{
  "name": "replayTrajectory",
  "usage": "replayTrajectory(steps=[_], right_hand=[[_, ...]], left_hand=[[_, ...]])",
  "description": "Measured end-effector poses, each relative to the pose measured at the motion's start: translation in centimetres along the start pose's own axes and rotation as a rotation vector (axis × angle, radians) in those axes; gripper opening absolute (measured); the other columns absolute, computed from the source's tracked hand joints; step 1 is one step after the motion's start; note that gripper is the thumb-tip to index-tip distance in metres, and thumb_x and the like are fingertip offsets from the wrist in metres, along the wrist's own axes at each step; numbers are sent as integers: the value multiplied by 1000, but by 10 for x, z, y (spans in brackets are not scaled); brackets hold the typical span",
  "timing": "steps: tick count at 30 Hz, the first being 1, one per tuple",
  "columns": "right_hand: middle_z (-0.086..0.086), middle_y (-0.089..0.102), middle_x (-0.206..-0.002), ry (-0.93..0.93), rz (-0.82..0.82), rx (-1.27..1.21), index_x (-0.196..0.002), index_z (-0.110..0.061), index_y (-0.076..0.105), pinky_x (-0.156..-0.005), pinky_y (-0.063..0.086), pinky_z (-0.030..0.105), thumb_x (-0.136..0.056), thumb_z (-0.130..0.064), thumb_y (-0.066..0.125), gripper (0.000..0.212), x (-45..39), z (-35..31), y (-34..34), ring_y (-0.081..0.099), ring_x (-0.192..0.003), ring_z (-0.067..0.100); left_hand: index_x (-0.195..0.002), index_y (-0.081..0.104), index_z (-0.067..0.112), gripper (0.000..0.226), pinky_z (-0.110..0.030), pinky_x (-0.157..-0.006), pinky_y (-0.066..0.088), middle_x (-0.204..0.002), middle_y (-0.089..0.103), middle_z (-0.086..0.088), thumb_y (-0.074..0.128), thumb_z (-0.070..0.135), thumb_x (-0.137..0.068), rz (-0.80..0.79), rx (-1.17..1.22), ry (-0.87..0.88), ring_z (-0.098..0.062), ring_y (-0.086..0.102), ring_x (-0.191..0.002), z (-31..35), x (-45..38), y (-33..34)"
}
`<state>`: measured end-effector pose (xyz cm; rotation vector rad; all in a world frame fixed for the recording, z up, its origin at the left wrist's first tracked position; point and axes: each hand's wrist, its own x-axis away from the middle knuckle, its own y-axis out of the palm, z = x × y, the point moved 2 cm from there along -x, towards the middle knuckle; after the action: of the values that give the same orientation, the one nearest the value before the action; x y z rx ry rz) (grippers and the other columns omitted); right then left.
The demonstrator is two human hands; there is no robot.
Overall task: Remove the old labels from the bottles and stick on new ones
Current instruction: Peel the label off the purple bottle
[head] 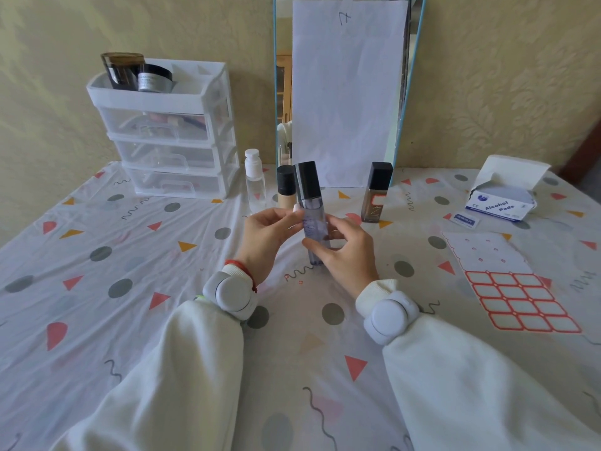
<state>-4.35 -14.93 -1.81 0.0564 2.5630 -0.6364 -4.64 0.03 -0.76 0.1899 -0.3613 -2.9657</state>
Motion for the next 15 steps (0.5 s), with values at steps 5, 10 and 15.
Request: replayTrajectory(steps=[5, 10, 15], right_hand=[[-6, 63, -98, 13, -20, -36, -118, -15, 66, -72, 45, 5, -77, -30, 79, 45, -1, 2, 1, 58, -85, 4], [-12, 60, -100, 64, -32, -65, -118, -18, 65, -67, 40, -3, -78, -33, 78, 44, -1, 5, 2, 54, -85, -9], [-12, 61, -102, 89, -44, -78, -119, -18, 64, -67, 41, -1, -78, -34, 77, 46, -1, 5, 2, 55, -87, -9]], left_hand=[[-79, 68, -2, 11, -36, -87, 55, -85, 72, -16, 71, 8, -83, 70, 4, -16, -27, 70, -87, -2, -3, -4], [-77, 67, 0, 8, -38, -86, 56, -85, 72, -18, 71, 5, -81, 72, 36, -11, -32, 70, -89, -1, -4, -6], [-78, 66, -2, 7, -32, -79, 58, -81, 73, -15, 69, 2, -82, 73, 71, -15, -29, 72, -85, -1, -4, -7]])
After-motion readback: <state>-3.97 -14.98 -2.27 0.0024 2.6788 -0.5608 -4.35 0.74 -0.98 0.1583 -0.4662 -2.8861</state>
